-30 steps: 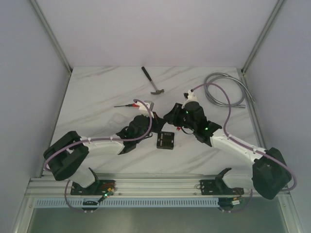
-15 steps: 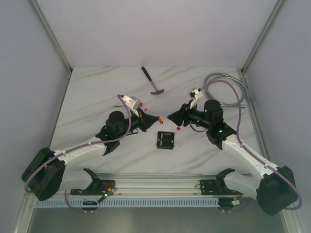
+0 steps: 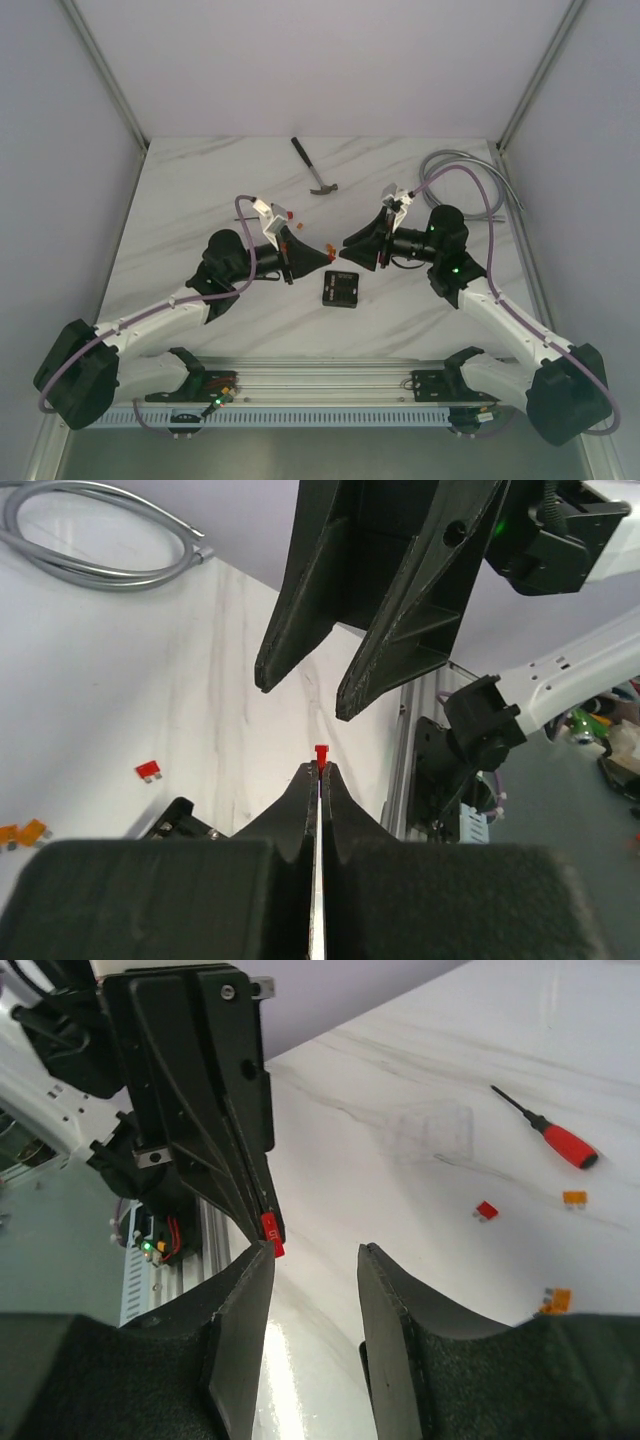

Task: Snap on the fuse box
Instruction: Pick up the fuse from the center of the board.

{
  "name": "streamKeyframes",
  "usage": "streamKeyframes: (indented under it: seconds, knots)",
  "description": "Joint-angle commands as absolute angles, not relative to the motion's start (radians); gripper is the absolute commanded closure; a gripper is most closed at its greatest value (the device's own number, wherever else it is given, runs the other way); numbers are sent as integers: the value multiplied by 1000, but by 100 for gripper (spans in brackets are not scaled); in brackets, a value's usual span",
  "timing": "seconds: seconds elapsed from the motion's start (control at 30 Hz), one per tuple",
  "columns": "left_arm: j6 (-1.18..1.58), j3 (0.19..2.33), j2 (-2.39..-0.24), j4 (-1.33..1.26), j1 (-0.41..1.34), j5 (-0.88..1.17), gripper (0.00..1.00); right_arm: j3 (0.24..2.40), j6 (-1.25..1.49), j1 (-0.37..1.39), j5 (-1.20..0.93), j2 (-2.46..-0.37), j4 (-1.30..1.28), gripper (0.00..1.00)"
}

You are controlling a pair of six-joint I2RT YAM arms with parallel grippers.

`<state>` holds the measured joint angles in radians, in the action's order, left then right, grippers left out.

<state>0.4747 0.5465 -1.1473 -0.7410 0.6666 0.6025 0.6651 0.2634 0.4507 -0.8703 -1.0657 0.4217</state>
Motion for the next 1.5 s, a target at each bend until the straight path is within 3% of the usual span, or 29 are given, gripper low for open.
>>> streamKeyframes:
  seconds: [0.0, 0.77, 1.2, 1.37, 1.47]
  knots:
    - [499, 560, -1129, -824, 661, 685, 100, 649, 242, 447, -987, -1048, 505, 56]
    - [591, 601, -1233, -949, 680, 741, 100, 640, 226, 465, -1083, -1045, 536, 67]
    - [603, 602, -1252, -981, 694, 780, 100, 634, 196, 470, -1100, -1041, 517, 99]
    - [594, 586, -1235, -962, 693, 763, 100, 635, 154, 471, -1086, -1020, 465, 100]
    - [571, 578, -1211, -888, 691, 686, 89, 641, 129, 470, -1031, -1005, 403, 100]
